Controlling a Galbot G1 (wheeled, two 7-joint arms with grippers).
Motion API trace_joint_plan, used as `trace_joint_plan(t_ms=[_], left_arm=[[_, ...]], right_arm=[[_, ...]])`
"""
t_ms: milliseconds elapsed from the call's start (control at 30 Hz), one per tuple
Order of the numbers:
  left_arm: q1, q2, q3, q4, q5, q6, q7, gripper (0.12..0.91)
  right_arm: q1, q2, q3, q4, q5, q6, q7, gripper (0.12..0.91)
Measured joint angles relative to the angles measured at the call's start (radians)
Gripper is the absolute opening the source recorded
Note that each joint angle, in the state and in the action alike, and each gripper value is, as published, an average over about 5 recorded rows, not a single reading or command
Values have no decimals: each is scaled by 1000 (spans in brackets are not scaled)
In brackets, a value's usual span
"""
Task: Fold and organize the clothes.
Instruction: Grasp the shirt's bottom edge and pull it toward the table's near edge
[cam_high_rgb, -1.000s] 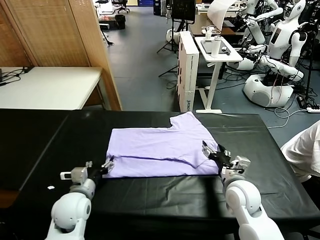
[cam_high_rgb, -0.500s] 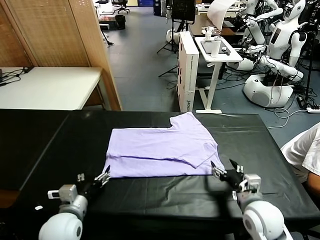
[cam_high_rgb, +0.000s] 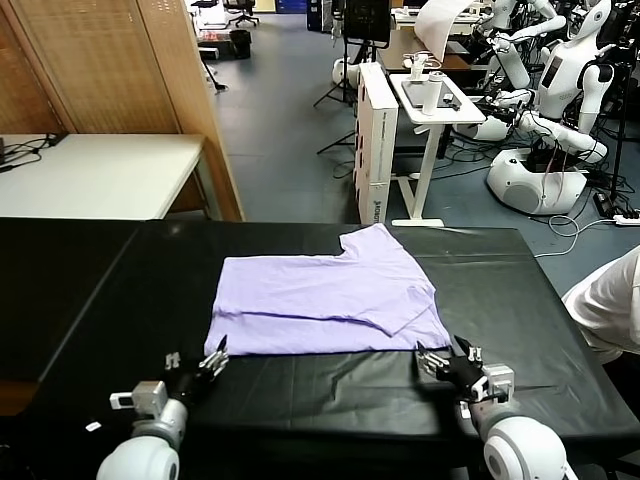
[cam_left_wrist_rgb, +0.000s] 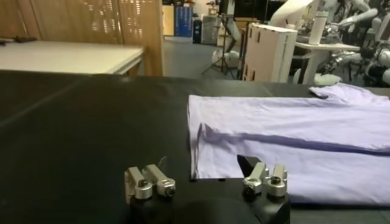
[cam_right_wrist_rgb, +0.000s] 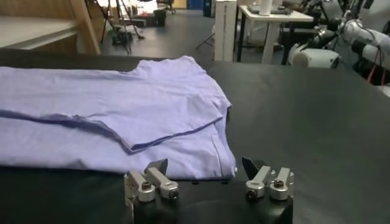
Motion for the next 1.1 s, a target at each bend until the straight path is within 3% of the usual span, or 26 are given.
trace_joint_plan(t_ms=[133, 233, 400, 500, 600, 700, 933, 1100], left_arm=[[4, -2, 3, 7, 27, 10, -1, 737], [8, -3, 3, 6, 37, 20, 0, 589], [19, -4, 6, -5, 56, 34, 2, 292], [31, -6, 10, -18, 69, 41, 7, 200], [38, -6, 13, -30, 73, 48, 13, 178], [42, -7, 13, -38, 74, 57, 15, 158], [68, -1, 7, -70, 106, 114, 22, 147], [106, 15, -4, -117, 163, 186, 67, 147]], right_arm=[[0, 1, -5, -11, 5, -2, 2, 777], [-4, 2, -7, -12, 7, -2, 1, 677], [-12, 1, -6, -12, 9, -4, 1, 426], [-20, -1, -4, -10, 10, -4, 1, 282], [-31, -3, -1, -3, 10, -7, 0, 200], [-46, -8, 5, 10, 8, -18, 1, 169], [-119, -30, 30, 68, -24, -68, 4, 168], [-194, -36, 54, 134, -56, -119, 9, 168]])
